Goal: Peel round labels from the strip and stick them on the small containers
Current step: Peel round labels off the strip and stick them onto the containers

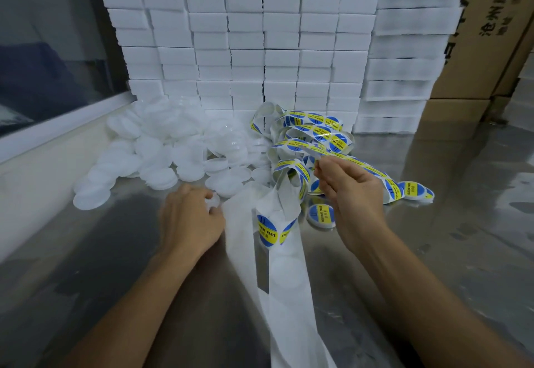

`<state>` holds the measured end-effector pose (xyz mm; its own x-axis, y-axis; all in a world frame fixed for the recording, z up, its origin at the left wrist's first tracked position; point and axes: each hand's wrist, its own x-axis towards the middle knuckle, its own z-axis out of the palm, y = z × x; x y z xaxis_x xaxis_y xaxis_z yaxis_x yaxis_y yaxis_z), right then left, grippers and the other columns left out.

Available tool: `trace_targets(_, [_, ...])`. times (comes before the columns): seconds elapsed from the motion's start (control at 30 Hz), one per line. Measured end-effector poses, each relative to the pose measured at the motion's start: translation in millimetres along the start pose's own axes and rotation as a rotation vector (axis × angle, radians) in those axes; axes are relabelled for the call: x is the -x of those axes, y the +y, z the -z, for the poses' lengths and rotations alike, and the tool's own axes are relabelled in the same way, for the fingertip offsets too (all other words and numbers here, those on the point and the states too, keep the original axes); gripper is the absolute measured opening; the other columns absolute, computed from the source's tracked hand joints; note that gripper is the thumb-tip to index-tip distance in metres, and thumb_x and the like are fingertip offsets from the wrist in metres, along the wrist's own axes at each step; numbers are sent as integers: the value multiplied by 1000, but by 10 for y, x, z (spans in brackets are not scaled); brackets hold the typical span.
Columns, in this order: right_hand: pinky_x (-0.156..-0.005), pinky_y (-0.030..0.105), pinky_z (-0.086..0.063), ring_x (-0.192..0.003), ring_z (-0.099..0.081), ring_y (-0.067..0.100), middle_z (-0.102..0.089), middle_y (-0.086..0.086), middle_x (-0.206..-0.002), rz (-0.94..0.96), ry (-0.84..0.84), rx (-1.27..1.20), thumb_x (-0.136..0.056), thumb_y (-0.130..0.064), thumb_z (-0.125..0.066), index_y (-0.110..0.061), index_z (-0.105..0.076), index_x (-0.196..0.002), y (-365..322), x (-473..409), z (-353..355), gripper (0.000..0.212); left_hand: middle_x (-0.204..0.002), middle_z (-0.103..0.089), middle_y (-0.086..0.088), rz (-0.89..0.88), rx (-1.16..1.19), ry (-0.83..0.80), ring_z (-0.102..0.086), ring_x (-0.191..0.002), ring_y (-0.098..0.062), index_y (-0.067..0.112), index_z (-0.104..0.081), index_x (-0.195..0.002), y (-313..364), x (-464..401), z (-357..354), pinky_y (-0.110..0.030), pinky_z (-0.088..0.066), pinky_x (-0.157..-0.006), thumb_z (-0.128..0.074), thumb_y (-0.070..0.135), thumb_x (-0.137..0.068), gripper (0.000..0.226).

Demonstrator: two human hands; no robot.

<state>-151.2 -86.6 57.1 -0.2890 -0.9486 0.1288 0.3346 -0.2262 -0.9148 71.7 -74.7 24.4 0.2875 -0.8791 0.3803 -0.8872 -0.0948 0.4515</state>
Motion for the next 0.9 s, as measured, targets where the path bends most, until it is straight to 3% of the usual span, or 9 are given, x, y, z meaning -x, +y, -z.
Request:
trace_targets(0.07, [-65,17,-53,-68,-67,6,-75,1,-79,80,5,99,-83,-8,-74,-8,-76,-92,10,8,3,9,-103,-67,-4,27,-90,-44,-61,-95,-27,17,-73,-93,-21,-11,6,-39,-48,-83,-63,29,-88,17])
trace_targets(0.2, [-67,17,-54,-69,-69,5,-75,-5,-75,219,-18,214,-80,-1,-76,-18,-76,-83,32,31,-15,17,-78,-67,1,48,-108,-47,-62,-77,-20,18,-70,-74,-25,-10,37,-39,-51,-79,-64,23,-89,16])
trace_targets(0.33, [-67,15,-54,-67,-66,6,-74,-4,-74,224,-24,204,-79,2,-75,-13,-68,-108,79,21,-36,33,-78,-61,-1,7,-25,92,-58,-78,-25,12,-62,-72,-31,-45,24,-43,-50,-75,-58,11,-88,17])
trace_targets(0.4, [-66,12,-52,-67,-66,3,-74,-8,-73,209,-19,200,-80,1,-75,-11,-64,-118,107,11,-31,42,-83,-57,2,-34,139,227,-53,-84,-22,14,-55,-78,-15,-71,15,-41,-47,-74,-54,7,-91,15])
trace_targets(0.5, [-66,10,-51,-68,-68,-1,-73,-16,-70,215,3,220,-80,1,-76,-8,-69,-110,135,2,-23,32,-81,-59,11,41,575,311,-58,-83,-17,24,-52,-82,85,-79,44,-35,-48,-74,-55,15,-95,16])
trace_targets(0.57, [-67,10,-51,-70,-69,-2,-73,-19,-71,215,3,235,-80,-1,-76,-15,-72,-99,138,17,-35,24,-78,-64,12,133,858,283,-68,-74,-16,28,-55,-80,153,-71,71,-34,-55,-72,-55,19,-96,18])
trace_targets(0.67, [-65,11,-51,-71,-69,-1,-73,-18,-72,223,-10,227,-82,-4,-75,-27,-71,-83,132,51,-59,22,-71,-71,6,230,1090,172,-71,-61,-15,22,-62,-87,188,-59,110,-34,-58,-73,-55,10,-95,16])
trace_targets(0.9, [-52,12,-48,-60,-62,-4,-72,-12,-72,165,-61,217,-86,-17,-73,-22,-72,-77,66,129,-120,10,-80,-74,-10,309,1431,-20,-70,-66,-20,8,-68,-89,294,-10,234,-25,-58,-67,-69,-6,-80,17])
